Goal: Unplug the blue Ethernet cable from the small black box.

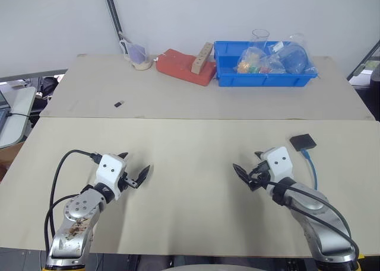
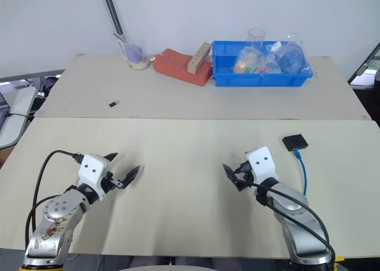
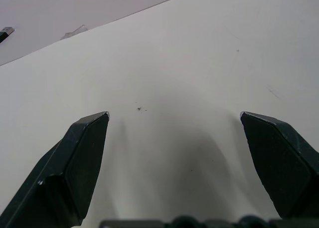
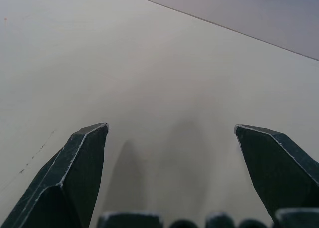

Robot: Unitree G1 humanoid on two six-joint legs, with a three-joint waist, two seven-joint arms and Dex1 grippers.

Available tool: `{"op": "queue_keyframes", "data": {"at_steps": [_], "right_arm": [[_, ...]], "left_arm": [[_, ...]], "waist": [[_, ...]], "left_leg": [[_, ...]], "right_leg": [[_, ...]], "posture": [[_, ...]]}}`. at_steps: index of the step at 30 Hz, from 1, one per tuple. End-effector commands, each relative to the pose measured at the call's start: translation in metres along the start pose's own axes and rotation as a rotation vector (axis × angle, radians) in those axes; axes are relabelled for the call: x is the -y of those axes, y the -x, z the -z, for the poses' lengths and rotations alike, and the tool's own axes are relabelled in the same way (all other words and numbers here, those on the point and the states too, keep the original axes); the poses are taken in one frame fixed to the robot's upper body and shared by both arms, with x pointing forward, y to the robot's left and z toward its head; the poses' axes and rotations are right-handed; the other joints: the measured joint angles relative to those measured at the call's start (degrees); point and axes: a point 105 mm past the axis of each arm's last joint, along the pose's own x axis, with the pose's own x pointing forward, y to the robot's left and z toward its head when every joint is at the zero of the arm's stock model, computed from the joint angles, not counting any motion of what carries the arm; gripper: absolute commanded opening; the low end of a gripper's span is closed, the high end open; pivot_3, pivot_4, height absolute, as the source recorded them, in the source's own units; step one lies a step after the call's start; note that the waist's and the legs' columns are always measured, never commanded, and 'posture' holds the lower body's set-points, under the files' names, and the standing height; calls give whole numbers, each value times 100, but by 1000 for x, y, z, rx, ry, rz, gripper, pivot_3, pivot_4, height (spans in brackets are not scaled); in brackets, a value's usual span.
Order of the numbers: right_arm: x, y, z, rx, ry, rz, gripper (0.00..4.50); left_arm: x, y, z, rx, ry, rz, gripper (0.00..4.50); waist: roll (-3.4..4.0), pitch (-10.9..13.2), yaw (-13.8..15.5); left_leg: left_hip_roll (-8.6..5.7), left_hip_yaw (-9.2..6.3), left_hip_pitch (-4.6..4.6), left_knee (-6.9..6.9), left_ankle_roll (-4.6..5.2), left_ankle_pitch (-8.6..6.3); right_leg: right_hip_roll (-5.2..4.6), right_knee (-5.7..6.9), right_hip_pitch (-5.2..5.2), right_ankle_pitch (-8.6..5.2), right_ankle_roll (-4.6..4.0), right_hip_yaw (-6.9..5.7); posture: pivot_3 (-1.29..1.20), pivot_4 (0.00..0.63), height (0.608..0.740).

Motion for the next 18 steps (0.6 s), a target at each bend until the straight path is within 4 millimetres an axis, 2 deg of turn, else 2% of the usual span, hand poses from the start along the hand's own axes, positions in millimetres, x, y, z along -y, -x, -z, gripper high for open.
{"op": "queue_keyframes", "data": {"at_steps": [1,6,9,13,15,18], "right_arm": [[5,3,-10,50,37,24,4500],[20,19,-10,53,77,111,4500],[34,38,-12,45,92,204,4500],[54,61,-11,15,112,334,4500],[64,68,-9,-7,133,382,4500],[89,73,-5,-44,130,455,4500]], "left_arm": [[2,1,-18,64,-20,40,4486],[20,-8,-55,177,9,256,4486],[47,-19,-94,259,-59,498,4486],[80,-27,-134,334,-160,782,4486],[88,-31,-144,352,-205,865,4486],[94,-38,-161,393,-248,948,4486]], "waist": [[0,0,0],[-1,1,40],[0,1,65],[1,0,61],[4,-2,12],[13,-4,-43]], "left_leg": [[0,0,0,0,0,0],[-1,-6,-4,0,-1,1],[-8,-9,-6,2,-2,1],[-15,-19,-11,5,-2,2],[-16,-20,-11,5,-3,2],[-17,-19,-5,5,-2,3]], "right_leg": [[0,0,0,0,0,0],[-4,-1,1,-1,1,-5],[-3,-3,5,-1,5,-6],[5,-8,7,0,9,-2],[9,-8,8,-1,9,-1],[17,-10,11,-1,9,10]], "posture": [[0,150,740],[0,150,740],[0,150,740],[0,150,740],[0,150,740],[0,150,740]]}}
